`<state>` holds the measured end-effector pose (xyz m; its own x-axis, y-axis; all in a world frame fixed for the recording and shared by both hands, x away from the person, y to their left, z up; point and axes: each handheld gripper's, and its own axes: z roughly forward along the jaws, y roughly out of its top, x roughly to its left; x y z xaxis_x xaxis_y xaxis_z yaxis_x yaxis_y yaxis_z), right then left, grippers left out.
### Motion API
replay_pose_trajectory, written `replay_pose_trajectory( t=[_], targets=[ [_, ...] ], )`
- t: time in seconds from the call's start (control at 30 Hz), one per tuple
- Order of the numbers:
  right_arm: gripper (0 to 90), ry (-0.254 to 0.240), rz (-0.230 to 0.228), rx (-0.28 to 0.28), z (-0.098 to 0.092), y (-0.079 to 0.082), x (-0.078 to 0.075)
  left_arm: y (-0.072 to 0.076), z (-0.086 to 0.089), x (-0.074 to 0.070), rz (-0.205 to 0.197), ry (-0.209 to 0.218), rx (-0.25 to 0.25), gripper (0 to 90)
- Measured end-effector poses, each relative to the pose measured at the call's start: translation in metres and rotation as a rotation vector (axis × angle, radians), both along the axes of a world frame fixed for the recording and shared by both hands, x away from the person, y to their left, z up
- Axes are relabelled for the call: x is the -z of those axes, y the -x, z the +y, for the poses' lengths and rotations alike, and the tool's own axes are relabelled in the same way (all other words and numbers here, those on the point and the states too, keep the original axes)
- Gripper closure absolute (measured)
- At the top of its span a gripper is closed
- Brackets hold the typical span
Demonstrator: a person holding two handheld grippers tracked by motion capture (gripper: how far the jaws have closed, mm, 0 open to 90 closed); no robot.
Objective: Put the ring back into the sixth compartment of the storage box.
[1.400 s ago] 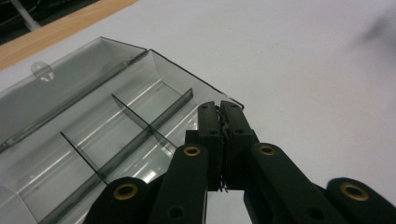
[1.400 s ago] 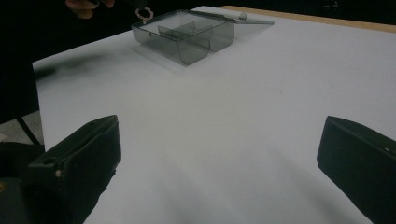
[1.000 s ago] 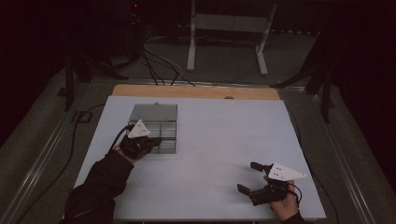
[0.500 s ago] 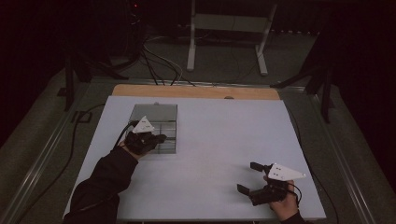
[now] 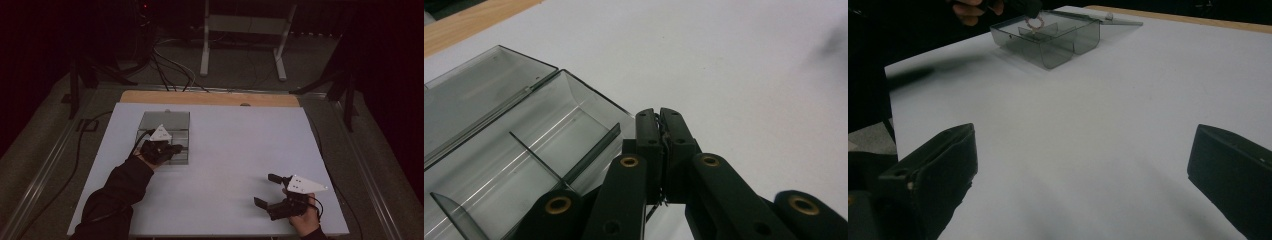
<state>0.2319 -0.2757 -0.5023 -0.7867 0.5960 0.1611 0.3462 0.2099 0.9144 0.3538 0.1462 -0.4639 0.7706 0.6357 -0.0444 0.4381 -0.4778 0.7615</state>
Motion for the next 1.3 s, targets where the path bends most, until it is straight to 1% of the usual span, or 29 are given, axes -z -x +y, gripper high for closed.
replay_pose_trajectory(
  t=[0.07, 0.17, 0.3, 0.37, 0.47, 0.53, 0.63, 0.73, 0.77, 0.83, 0.87, 0.93, 1.03, 1.13, 1.17, 1.27, 1.3],
  targets=[
    [0.0, 0.003, -0.002, -0.001, 0.0, 0.001, 0.0, -0.001, -0.001, 0.002, 0.0, -0.014, -0.002, 89.7],
    [0.0, 0.001, -0.001, 0.0, 0.0, 0.0, 0.0, -0.004, -0.001, 0.004, 0.008, -0.013, -0.011, 89.5],
    [0.0, 0.002, -0.001, -0.002, 0.0, 0.0, 0.0, -0.007, -0.002, 0.008, 0.015, -0.026, -0.024, 89.5],
    [0.0, -0.001, 0.002, -0.001, 0.0, 0.0, 0.0, -0.008, -0.002, 0.009, 0.029, -0.022, -0.037, 89.5],
    [0.0, 0.0, 0.001, -0.003, 0.0, 0.0, 0.0, -0.009, -0.005, 0.011, 0.031, -0.032, -0.043, 89.3],
    [0.0, 0.0, 0.003, 0.0, 0.0, 0.0, 0.0, -0.01, -0.008, 0.012, 0.04, -0.035, -0.05, 89.1],
    [0.0, 0.0, 0.002, -0.001, 0.0, 0.0, 0.0, -0.011, -0.011, 0.014, 0.044, -0.052, -0.063, 88.4],
    [0.0, -0.001, 0.005, 0.0, 0.0, 0.0, 0.0, -0.012, -0.01, 0.015, 0.051, -0.046, -0.085, 87.9],
    [0.0, -0.003, 0.005, 0.0, 0.0, 0.0, 0.0, -0.012, -0.01, 0.015, 0.05, -0.046, -0.096, 86.1],
    [0.0, -0.002, 0.004, -0.001, 0.0, 0.0, 0.0, -0.011, -0.011, 0.013, 0.038, -0.047, -0.115, 75.5],
    [0.0, -0.001, 0.005, -0.001, 0.0, 0.0, 0.0, -0.01, -0.011, 0.013, 0.038, -0.045, -0.119, 65.9],
    [0.0, -0.004, 0.006, 0.0, 0.0, 0.0, 0.0, -0.009, -0.012, 0.01, 0.024, -0.056, -0.142, 55.0],
    [0.0, 0.0, 0.004, -0.002, 0.0, 0.0, 0.0, -0.007, -0.01, 0.006, 0.025, -0.047, -0.158, 44.1],
    [0.0, -0.004, 0.005, 0.0, 0.0, 0.0, 0.0, -0.005, -0.007, 0.003, 0.04, -0.019, -0.163, 34.1],
    [0.0, -0.001, 0.003, -0.001, 0.0, 0.0, 0.0, -0.004, -0.007, 0.002, 0.041, -0.023, -0.163, 29.8],
    [0.0, -0.001, 0.005, 0.0, 0.0, 0.0, 0.0, -0.003, -0.005, 0.0, 0.046, -0.011, -0.173, 21.9],
    [0.0, -0.003, 0.006, 0.0, 0.0, 0.0, 0.0, -0.003, -0.004, -0.001, 0.05, 0.001, -0.173, 19.9]
  ],
)
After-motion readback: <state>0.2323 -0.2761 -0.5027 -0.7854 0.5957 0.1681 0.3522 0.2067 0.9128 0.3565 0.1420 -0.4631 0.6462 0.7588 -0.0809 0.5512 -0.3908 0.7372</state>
